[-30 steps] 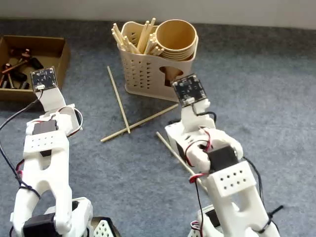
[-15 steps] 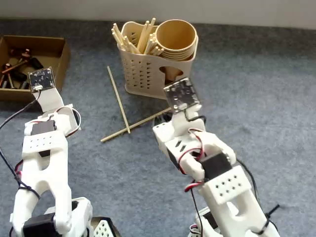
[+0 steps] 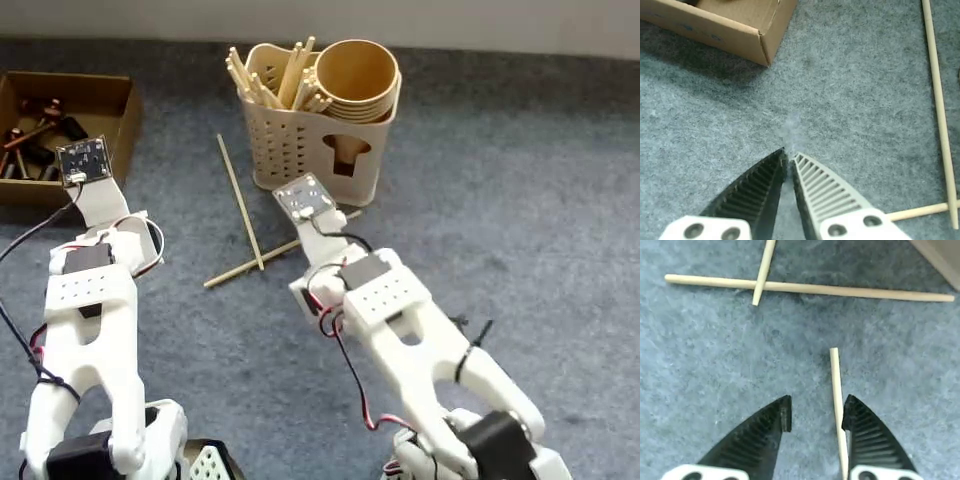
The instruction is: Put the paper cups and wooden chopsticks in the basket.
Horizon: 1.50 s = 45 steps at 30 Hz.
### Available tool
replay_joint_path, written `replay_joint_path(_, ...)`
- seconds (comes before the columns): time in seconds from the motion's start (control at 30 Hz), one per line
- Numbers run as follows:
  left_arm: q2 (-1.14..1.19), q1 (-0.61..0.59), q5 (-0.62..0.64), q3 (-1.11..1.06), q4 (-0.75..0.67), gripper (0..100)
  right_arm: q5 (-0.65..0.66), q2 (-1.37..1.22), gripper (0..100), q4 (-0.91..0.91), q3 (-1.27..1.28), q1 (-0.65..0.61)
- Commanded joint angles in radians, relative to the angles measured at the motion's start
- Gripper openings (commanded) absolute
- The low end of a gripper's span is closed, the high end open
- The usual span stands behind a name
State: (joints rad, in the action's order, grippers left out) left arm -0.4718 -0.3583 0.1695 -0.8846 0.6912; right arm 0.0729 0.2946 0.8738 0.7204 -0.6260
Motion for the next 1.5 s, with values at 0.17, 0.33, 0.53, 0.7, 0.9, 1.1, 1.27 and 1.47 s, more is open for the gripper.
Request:
replay_joint_path(0.17,-0.030,-0.012,-0.008,0.005,-0.020,0,0.095,-0.217,17.3,0.130,-0.222,0.044)
replay_joint_path(0.33,-0.030,-0.012,-0.008,0.005,-0.020,0,0.097,-0.337,17.3,0.130,-0.271,0.082)
replay_joint_path(0.53,-0.030,-0.012,-0.008,0.005,-0.020,0,0.097,-0.461,14.9,0.133,-0.309,0.099)
replay_joint_path(0.7,-0.030,-0.012,-0.008,0.005,-0.020,0,0.097,-0.481,0.1,0.136,-0.311,0.097)
replay_joint_path(0.9,-0.030,-0.012,-0.008,0.005,-0.020,0,0.095,-0.371,0.5,0.237,-0.308,0.096)
replay_joint_path(1.1,-0.030,-0.012,-0.008,0.005,-0.020,0,0.089,-0.162,0.5,0.271,-0.300,0.096)
replay_joint_path(1.27,-0.030,-0.012,-0.008,0.005,-0.020,0,0.087,0.033,0.5,0.297,-0.286,0.091)
replay_joint_path(1.47,-0.030,-0.012,-0.008,0.005,-0.020,0,0.020,0.275,0.5,0.294,-0.286,0.091)
